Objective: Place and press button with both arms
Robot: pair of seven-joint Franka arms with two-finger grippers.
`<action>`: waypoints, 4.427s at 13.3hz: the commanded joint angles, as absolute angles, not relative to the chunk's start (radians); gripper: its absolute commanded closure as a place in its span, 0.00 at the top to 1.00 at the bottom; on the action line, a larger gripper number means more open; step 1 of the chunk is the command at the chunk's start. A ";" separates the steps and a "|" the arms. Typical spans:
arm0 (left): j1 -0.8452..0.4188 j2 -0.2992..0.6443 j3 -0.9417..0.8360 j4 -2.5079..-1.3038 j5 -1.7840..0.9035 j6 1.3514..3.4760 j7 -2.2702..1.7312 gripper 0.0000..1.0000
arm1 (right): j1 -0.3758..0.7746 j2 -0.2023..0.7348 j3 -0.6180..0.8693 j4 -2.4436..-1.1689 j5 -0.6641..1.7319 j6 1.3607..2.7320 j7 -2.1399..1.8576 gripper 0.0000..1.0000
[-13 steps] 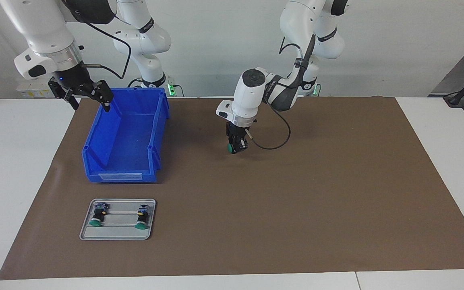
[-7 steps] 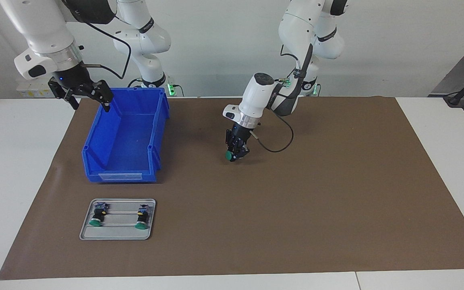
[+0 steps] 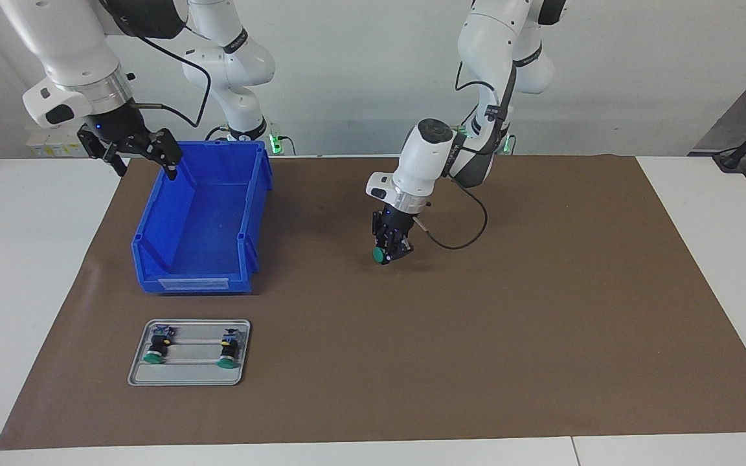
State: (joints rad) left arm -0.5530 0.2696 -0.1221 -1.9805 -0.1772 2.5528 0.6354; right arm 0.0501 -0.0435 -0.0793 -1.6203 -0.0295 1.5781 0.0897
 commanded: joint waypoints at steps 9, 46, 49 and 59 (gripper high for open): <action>-0.249 0.175 -0.123 -1.948 -0.456 2.071 1.168 0.31 | 0.037 -0.060 -0.067 -1.632 -0.031 1.569 0.069 1.00; -0.141 0.069 -0.118 -2.605 -1.697 1.881 2.680 0.05 | 0.037 -0.060 -0.067 -1.632 -0.031 1.569 0.069 1.00; -0.161 0.072 -0.120 -2.611 -1.745 1.876 2.695 0.06 | 0.037 -0.060 -0.067 -1.632 -0.031 1.569 0.069 1.00; -0.242 0.121 -0.115 -2.597 -1.924 1.948 2.775 0.10 | 0.037 -0.060 -0.067 -1.632 -0.031 1.569 0.069 1.00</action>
State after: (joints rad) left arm -0.2300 0.1076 -0.1272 -2.5961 -1.8955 1.9179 2.7139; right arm 0.0501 -0.0435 -0.0793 -1.6203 -0.0295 1.5781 0.0897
